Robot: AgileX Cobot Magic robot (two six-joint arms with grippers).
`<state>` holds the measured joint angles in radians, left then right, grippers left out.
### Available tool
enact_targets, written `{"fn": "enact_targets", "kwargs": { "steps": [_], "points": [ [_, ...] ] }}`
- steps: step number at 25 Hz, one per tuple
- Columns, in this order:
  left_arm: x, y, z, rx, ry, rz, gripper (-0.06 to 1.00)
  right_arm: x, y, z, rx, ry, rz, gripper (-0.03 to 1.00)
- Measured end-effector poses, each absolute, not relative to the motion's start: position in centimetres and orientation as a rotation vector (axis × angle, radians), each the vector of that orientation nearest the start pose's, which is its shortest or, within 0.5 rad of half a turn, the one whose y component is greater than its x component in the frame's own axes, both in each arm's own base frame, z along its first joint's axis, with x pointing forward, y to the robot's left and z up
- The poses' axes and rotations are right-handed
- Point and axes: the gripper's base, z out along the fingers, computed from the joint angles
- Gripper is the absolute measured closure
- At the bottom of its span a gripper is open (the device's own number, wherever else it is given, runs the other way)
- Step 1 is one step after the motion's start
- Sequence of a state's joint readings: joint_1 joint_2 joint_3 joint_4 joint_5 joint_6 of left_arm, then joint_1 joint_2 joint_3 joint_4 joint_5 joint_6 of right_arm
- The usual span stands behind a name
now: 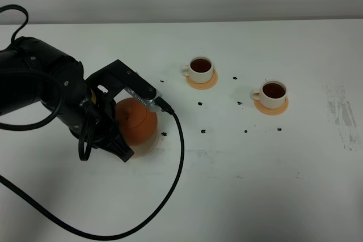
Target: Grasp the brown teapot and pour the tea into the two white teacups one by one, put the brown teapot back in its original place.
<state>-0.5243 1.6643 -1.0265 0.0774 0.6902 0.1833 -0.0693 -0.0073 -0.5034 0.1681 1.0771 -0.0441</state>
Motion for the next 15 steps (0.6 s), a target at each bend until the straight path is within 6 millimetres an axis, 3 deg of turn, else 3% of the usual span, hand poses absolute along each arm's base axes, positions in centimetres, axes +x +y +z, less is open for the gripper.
{"fn": "enact_targets", "kwargs": {
  "steps": [9,15],
  "points": [
    [28.5,-13.9,19.2,0.908,2.625,-0.003,0.82,-0.7,1.4,27.8,0.016,2.041,0.131,0.58],
    [29.2,-13.9,17.0,0.893,2.657,-0.008,0.82,-0.7,1.4,27.8,0.016,2.041,0.131,0.58]
  ]
}}
